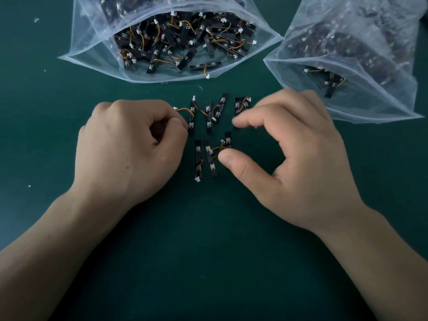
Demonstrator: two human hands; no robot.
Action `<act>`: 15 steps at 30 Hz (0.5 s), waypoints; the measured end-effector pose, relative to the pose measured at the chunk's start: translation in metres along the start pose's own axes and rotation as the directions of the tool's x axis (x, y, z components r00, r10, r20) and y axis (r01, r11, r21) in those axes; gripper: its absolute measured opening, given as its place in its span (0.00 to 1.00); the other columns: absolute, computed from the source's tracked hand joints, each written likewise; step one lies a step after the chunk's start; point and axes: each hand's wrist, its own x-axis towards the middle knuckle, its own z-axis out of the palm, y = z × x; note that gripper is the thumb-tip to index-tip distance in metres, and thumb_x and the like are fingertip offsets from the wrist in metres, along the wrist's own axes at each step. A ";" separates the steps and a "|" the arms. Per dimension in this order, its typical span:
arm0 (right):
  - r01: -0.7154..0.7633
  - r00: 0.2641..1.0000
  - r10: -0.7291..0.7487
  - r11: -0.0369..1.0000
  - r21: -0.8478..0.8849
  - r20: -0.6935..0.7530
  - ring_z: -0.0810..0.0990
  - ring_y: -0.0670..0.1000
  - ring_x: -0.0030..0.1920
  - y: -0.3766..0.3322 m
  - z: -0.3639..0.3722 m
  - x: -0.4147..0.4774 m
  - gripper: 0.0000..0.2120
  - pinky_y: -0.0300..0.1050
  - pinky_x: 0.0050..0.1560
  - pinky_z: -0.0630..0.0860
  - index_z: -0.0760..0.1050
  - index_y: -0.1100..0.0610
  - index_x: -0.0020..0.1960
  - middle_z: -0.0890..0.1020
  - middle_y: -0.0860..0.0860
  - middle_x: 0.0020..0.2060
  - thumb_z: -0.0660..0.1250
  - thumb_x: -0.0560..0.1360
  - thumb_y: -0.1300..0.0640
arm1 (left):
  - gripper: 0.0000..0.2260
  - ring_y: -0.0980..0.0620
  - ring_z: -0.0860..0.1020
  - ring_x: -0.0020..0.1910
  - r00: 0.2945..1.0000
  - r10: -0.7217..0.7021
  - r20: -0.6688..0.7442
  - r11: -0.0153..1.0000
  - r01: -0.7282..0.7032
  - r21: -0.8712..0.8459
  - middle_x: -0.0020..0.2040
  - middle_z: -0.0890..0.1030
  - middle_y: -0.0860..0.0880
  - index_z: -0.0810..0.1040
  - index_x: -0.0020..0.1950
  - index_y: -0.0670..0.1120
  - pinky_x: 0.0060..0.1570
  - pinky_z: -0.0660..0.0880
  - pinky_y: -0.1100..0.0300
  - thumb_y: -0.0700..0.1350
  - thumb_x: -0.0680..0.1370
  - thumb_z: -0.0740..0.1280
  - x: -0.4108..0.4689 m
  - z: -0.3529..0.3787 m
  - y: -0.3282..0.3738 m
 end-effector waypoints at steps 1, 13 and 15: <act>0.019 1.000 -0.019 1.000 -0.015 0.009 0.77 0.55 0.57 -0.001 0.001 0.001 0.21 0.51 0.61 0.72 0.82 0.57 0.60 0.81 0.49 0.55 0.71 0.78 0.41 | 0.11 0.50 0.77 0.28 1.000 0.000 0.000 1.000 0.000 0.005 0.27 0.78 0.52 0.86 0.41 0.52 0.34 0.77 0.51 0.51 0.76 0.64 0.000 0.000 0.001; 0.019 0.938 0.014 0.996 -0.093 0.346 0.53 0.49 0.83 -0.002 0.009 0.005 0.43 0.57 0.80 0.50 0.43 0.60 0.85 0.67 0.46 0.80 0.52 0.83 0.33 | 0.12 0.49 0.78 0.31 1.000 0.005 0.005 1.000 -0.005 0.022 0.29 0.80 0.51 0.85 0.42 0.52 0.36 0.78 0.51 0.52 0.77 0.63 -0.001 0.000 0.003; 0.007 0.944 0.020 0.997 -0.079 0.329 0.55 0.47 0.82 -0.001 0.009 0.005 0.42 0.55 0.80 0.51 0.45 0.60 0.85 0.68 0.46 0.78 0.54 0.83 0.35 | 0.12 0.48 0.79 0.31 1.000 0.003 0.005 1.000 -0.004 0.020 0.30 0.81 0.51 0.85 0.42 0.52 0.36 0.79 0.50 0.52 0.77 0.63 -0.001 0.000 0.003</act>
